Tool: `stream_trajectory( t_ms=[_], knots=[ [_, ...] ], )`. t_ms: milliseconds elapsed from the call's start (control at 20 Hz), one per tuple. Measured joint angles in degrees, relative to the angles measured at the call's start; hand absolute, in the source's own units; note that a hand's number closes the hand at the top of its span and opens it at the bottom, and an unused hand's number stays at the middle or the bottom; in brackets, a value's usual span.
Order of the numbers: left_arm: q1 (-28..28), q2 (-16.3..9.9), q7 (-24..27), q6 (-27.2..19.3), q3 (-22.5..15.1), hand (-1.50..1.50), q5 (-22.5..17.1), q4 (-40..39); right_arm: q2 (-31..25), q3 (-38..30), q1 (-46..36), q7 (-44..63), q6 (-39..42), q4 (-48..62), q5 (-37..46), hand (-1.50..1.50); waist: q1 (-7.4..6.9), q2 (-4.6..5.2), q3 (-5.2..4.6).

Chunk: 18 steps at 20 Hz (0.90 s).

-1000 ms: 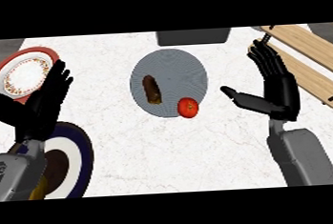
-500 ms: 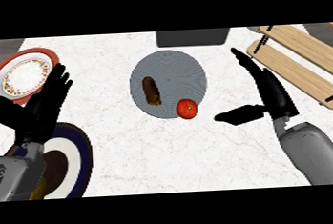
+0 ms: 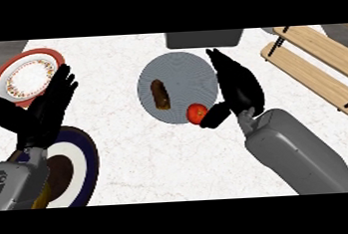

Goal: Pick the tomato from the placemat and place it in the tiered shelf

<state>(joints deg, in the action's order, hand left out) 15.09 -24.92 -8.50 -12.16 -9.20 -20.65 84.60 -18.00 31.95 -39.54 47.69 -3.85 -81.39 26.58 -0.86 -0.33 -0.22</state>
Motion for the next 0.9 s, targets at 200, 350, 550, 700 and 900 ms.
stream_trajectory(
  t_ms=[200,350,550,700,900],
  knots=[
    [0.72,0.76,-0.20,0.14,0.95,0.00,0.53,-0.69,6.12,2.33,-2.89,6.26,2.47,3.68,3.74,-1.50,0.22,0.20,0.11],
    [1.40,1.25,-0.74,0.27,0.92,0.00,1.22,-1.08,8.60,3.39,-4.23,9.64,5.17,6.22,5.56,-1.50,0.41,0.25,0.15],
    [0.30,1.33,-0.09,1.26,2.09,0.00,1.35,-0.89,10.84,3.66,-4.76,12.14,7.70,8.16,7.98,-1.50,0.50,0.25,0.18],
    [-0.34,2.10,0.98,2.01,2.53,0.00,1.94,-1.53,12.61,3.62,-4.50,12.37,8.45,10.39,10.38,-1.50,0.58,0.29,0.19],
    [-0.06,2.20,0.50,2.93,3.52,0.00,2.37,-1.75,13.30,3.05,-2.97,12.30,10.33,10.98,12.01,-1.50,0.72,0.27,0.20]
  ],
)
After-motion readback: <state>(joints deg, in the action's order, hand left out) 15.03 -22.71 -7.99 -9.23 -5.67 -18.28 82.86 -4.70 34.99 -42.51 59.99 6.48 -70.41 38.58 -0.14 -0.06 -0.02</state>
